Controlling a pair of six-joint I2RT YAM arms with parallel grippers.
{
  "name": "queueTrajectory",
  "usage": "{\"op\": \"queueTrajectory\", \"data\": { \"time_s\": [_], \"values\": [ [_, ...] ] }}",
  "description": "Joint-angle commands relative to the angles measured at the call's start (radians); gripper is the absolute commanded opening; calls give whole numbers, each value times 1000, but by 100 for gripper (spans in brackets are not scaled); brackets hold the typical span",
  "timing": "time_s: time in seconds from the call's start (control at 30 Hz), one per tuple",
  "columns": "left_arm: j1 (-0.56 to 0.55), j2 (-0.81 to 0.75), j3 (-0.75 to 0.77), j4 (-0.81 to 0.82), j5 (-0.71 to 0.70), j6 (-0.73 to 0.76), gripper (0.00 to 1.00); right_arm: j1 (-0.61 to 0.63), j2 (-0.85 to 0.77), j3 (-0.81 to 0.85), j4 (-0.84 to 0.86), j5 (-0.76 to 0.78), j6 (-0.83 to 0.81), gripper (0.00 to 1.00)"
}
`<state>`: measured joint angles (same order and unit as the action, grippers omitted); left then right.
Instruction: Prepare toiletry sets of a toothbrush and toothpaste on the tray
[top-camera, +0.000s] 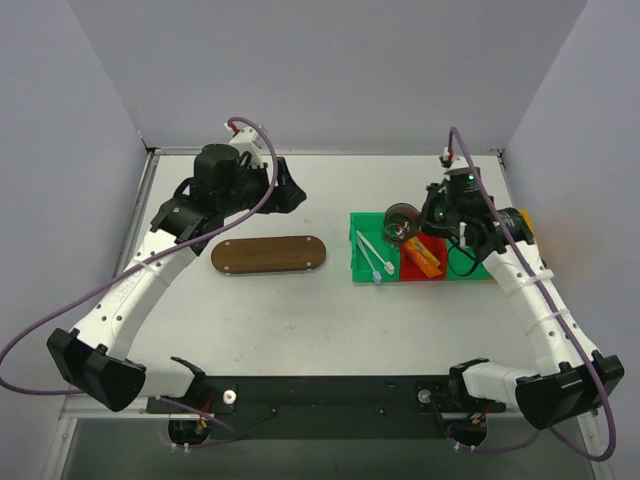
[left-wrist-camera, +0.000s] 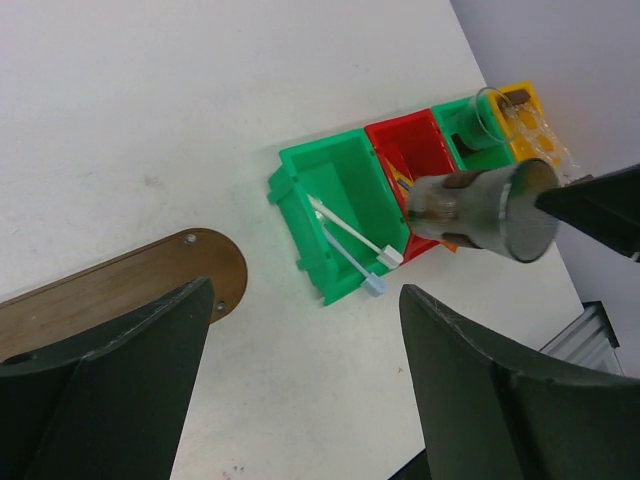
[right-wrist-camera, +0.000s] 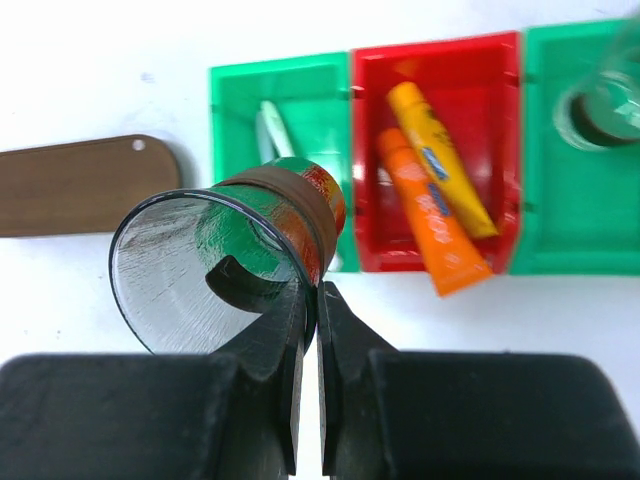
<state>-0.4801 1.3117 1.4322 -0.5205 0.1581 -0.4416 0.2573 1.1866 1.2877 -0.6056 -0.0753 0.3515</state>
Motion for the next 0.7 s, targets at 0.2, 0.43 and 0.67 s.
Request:
{"op": "queueTrajectory", "data": {
  "time_s": [0.2, 0.43, 0.67],
  "values": [
    [-110, 80, 80, -16, -8, -92, 89, 351, 197, 114, 385, 204, 228, 0],
    [-130, 72, 43, -70, -63, -98, 89, 422, 268, 179, 429, 215, 257, 0],
    [-152, 125, 76, -133, -114, -75, 62, 457, 265, 180, 446, 220, 257, 0]
  ]
}}
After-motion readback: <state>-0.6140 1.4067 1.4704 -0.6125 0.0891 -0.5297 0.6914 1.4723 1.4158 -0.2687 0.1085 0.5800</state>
